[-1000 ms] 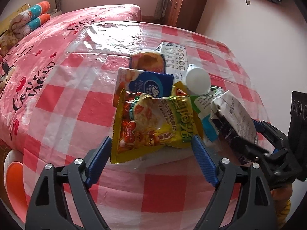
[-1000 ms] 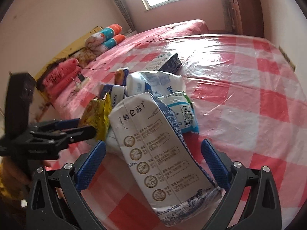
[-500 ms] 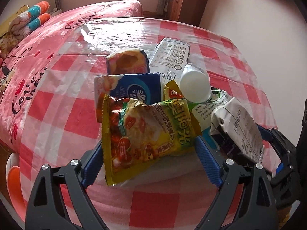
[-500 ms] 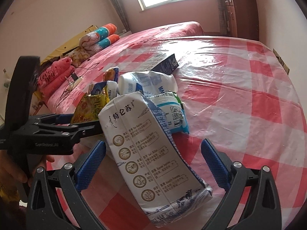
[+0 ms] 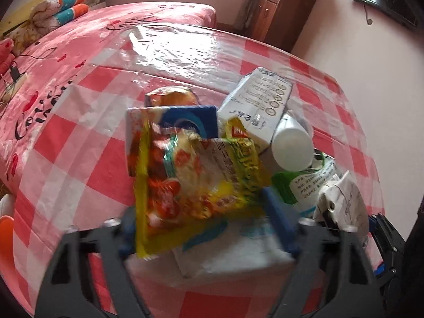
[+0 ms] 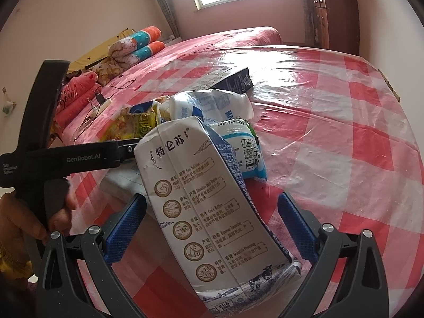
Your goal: Collect trash
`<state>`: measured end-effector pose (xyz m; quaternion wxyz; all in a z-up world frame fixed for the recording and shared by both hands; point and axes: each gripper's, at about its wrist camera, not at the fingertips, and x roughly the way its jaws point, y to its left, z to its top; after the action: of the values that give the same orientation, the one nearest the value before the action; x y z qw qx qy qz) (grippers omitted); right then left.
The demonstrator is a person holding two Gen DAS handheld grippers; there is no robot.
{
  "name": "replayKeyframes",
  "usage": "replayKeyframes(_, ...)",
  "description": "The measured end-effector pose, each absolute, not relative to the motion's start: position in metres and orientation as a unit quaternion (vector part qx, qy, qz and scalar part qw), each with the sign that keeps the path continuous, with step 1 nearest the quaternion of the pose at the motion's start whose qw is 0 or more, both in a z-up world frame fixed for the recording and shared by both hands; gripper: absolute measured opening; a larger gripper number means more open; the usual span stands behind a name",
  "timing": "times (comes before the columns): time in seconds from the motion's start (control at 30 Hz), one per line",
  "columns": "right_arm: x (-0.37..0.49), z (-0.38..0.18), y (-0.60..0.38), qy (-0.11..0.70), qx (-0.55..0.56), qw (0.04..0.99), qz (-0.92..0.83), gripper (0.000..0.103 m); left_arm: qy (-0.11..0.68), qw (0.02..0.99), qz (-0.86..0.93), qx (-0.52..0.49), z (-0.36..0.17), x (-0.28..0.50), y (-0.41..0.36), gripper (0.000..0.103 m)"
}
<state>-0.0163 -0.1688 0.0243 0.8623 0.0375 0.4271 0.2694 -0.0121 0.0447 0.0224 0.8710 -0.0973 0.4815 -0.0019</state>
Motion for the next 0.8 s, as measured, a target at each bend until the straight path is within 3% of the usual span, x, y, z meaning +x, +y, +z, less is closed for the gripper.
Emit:
replayKeyframes(0.2,-0.015,0.024,-0.169,0.428,0.037,0.863,0.264,0.098,0.461,0.881,-0.007,-0.105,0.03,-0.016,0.049,0.053)
replayKeyframes(0.4,-0.014,0.022,-0.169,0.432,0.035,0.862,0.262,0.098,0.451,0.886,-0.017,-0.105,0.035,-0.022,0.05,0.041)
replayKeyframes(0.63,-0.013,0.021,-0.168,0.432,0.034,0.862,0.261,0.098,0.474,0.876,-0.042,-0.077,0.034,-0.049,0.044,0.041)
replayKeyframes(0.8,-0.013,0.021,-0.169,0.432,0.034,0.863,0.261,0.098,0.494,0.866,-0.078,-0.029,0.034,-0.071,0.039,0.062)
